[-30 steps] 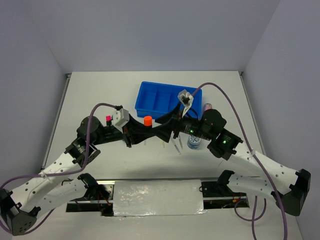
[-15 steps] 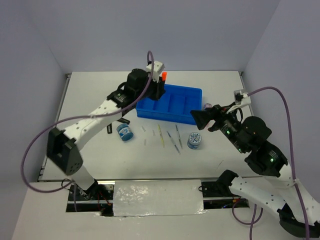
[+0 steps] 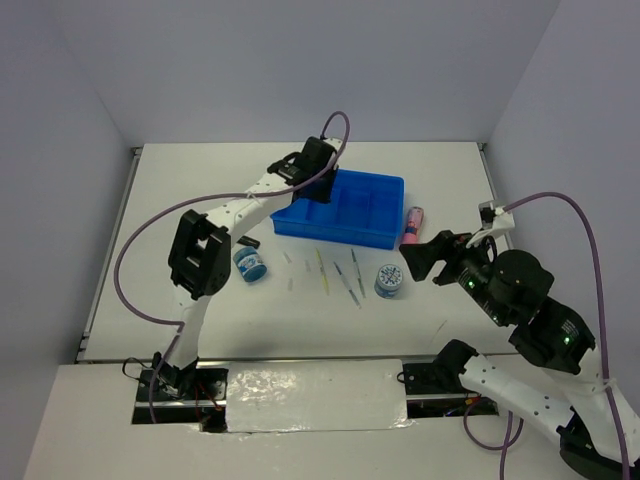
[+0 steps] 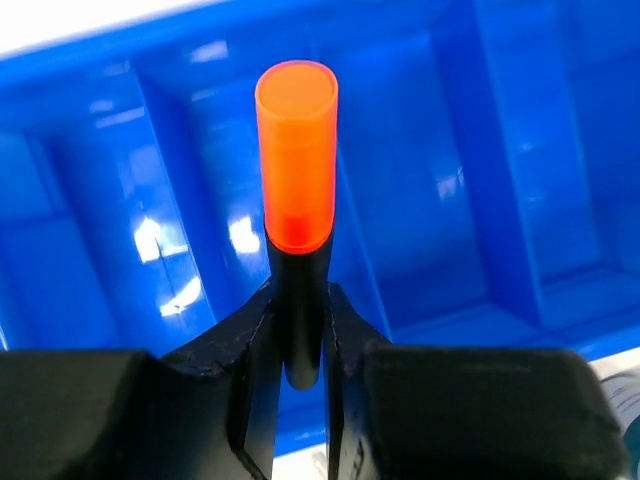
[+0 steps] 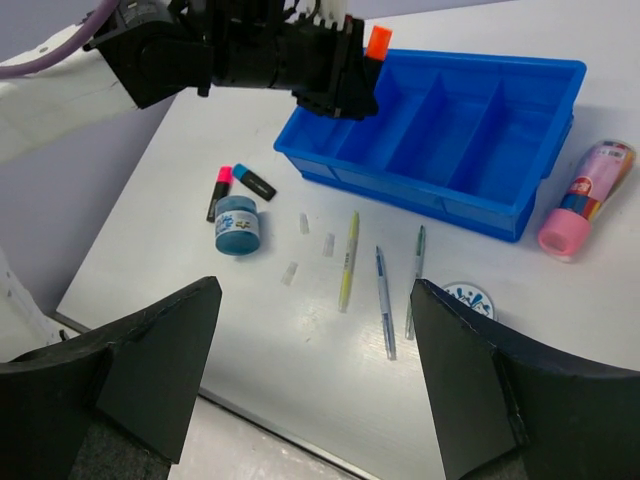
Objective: Sort the stationery into containers
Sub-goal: Place the pen in the storage box, then pick up the pen from the corner of the board.
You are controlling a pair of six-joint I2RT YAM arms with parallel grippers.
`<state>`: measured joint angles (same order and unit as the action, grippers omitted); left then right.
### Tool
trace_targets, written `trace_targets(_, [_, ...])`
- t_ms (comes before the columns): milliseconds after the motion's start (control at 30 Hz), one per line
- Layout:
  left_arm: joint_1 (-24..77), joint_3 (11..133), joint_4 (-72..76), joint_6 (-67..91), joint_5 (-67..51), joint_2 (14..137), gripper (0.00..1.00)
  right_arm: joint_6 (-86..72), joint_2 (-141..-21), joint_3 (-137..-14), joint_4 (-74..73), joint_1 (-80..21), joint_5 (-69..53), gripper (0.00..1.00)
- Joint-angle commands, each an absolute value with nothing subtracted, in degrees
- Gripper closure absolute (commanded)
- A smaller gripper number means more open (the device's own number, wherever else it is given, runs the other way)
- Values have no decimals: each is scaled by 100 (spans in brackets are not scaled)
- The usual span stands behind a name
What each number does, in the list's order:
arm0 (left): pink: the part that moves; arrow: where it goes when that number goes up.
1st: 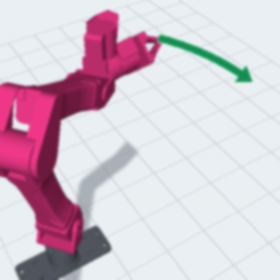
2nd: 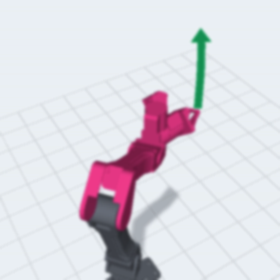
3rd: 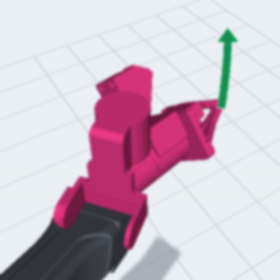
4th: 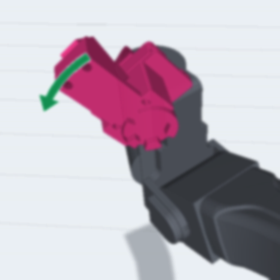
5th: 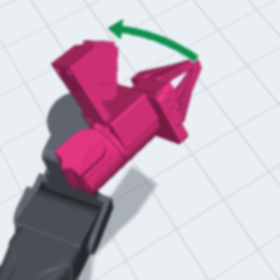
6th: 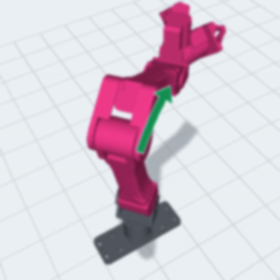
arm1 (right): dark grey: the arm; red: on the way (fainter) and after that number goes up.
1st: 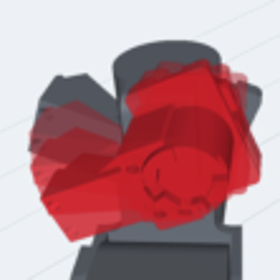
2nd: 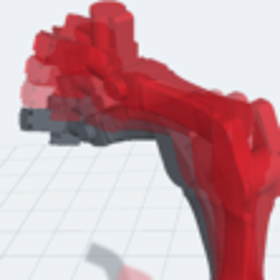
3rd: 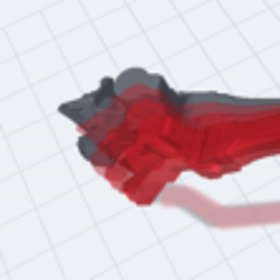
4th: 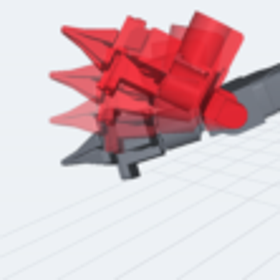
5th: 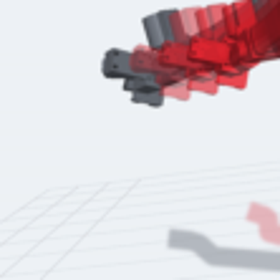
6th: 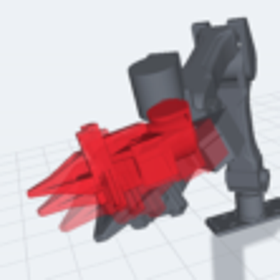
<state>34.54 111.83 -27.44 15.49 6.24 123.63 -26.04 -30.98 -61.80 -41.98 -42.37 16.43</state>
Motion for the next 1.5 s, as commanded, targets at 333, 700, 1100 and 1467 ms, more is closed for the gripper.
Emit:
trace_targets(333, [2919,10881,-3101,1547,588,11971,100,-2452,-2944,-5801,-4289,-4219,1775,15])
trace_targets(700, [2672,10828,-3296,1230,422,11927,82,-2382,-3067,-5722,-4148,-4219,1609,15])
trace_targets(1100, [2663,10969,-3278,1547,562,11611,22,-2320,-2997,-5792,-4131,-4219,1424,16])
trace_targets(1467, [2190,9706,-3768,2785,2433,8896,1,-1916,-4376,-7029,-4772,-4219,1161,12])
